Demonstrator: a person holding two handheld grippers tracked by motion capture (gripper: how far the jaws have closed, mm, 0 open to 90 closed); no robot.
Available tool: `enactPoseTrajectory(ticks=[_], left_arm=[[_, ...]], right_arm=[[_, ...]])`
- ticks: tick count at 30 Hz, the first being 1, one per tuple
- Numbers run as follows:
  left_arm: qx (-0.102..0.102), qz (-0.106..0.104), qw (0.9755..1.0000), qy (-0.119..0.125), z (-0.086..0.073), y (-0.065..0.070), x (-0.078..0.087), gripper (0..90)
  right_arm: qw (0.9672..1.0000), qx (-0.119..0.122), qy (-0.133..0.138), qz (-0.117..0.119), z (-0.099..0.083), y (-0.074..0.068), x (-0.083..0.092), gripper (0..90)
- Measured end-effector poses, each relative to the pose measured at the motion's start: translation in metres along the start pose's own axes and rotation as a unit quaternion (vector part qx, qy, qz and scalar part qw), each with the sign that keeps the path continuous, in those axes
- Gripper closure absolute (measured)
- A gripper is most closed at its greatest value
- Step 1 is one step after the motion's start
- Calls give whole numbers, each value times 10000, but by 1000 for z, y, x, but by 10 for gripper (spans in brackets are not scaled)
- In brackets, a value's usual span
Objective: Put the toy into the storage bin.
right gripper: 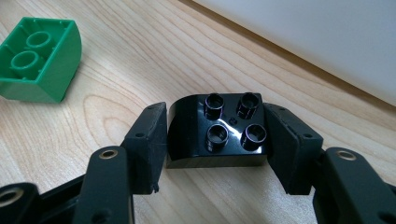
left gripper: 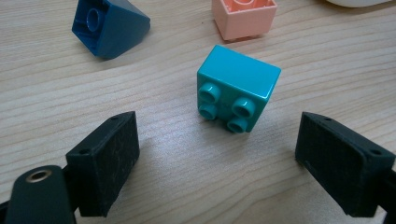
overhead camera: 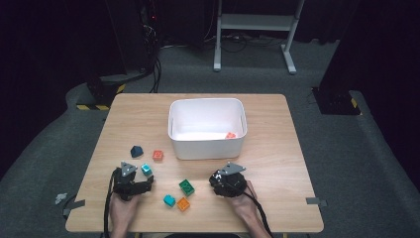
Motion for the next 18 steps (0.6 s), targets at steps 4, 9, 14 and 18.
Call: enactPoseTrajectory(ticks=[4,9,14,18], left_arm=[[-1,-1,10000,-2,0,0,0,136],[-1,-1,10000,-3,0,0,0,136],[2,-2,10000,-1,0,0,0,136],[2,-2,10000,0,0,0,0,137]], right_arm=[[10000,-31,8,-29,0,1,0,430],[9999,-98,119,-47,2,2,4,442],[9990,-56,440,-59,12,6,18,594],[9995,-15,315,-1,9,6,16,586]])
Point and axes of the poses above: each handheld gripper's, and its own axes: x roughly backward along the jaws, z roughly out of its top, y roughly to its right, the point moved 7 cm from there along -x, roughly forward along the jaws, and after that the axes turned 1 degree about x, right-handed, at the moved point
